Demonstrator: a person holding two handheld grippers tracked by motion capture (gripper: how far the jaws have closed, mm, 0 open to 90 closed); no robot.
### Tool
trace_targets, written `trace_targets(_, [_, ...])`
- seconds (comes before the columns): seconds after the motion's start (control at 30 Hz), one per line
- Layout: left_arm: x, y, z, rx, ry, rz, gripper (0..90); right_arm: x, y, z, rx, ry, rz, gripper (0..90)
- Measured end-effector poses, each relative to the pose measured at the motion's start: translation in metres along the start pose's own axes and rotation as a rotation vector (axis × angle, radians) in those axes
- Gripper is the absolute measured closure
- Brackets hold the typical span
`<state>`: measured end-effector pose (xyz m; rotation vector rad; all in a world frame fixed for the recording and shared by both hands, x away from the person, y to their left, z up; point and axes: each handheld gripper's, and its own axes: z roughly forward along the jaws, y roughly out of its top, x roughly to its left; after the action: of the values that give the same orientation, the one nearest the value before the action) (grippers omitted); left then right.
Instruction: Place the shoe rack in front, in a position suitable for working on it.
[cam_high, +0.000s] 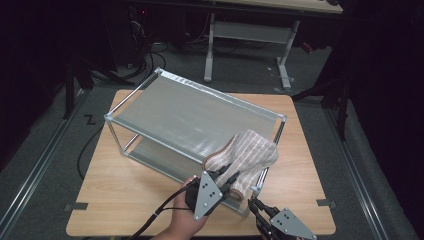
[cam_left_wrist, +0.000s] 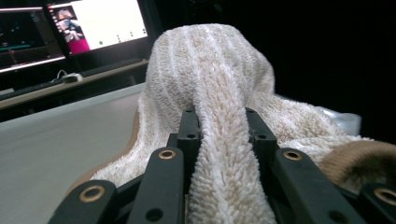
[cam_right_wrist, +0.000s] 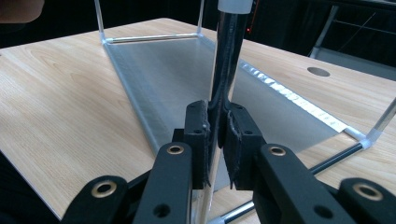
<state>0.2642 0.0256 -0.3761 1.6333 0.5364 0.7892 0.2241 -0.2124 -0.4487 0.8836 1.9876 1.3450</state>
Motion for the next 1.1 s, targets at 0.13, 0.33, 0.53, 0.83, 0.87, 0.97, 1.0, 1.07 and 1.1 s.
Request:
trace_targets(0.13, [0.019,-0.005,-0.004,0.012,0.032,-0.011,72.6,0.000,0.000,0.000,-0.003,0.002,0.001,80.2])
trace_targets(0.33, [0.052,-0.012,-0.012,0.028,0.102,-0.013,72.6,0.001,0.000,0.001,-0.003,-0.001,0.000,80.1])
trace_targets(0.53, [0.087,-0.021,-0.021,0.048,0.174,-0.015,72.6,0.002,0.000,0.001,-0.001,-0.003,0.002,80.1])
trace_targets(0.83, [0.153,-0.034,-0.035,0.095,0.297,-0.053,72.5,0.002,0.001,0.001,0.003,0.003,-0.004,80.1])
trace_targets(0.87, [0.160,-0.036,-0.037,0.104,0.313,-0.053,72.5,0.002,0.001,0.001,0.003,0.003,-0.004,80.1])
trace_targets(0.97, [0.180,-0.040,-0.042,0.116,0.345,-0.066,72.5,0.002,0.001,0.001,0.003,0.001,-0.003,80.1])
trace_targets(1.0, [0.187,-0.041,-0.045,0.124,0.359,-0.064,72.5,0.002,0.001,0.001,0.003,0.001,-0.003,80.1])
trace_targets(1.07, [0.203,-0.043,-0.051,0.145,0.396,-0.072,72.5,0.001,0.001,0.002,0.000,0.006,-0.002,80.1])
trace_targets(1.1, [0.208,-0.044,-0.053,0.153,0.409,-0.069,72.5,0.001,0.001,0.002,0.000,0.006,-0.001,80.2])
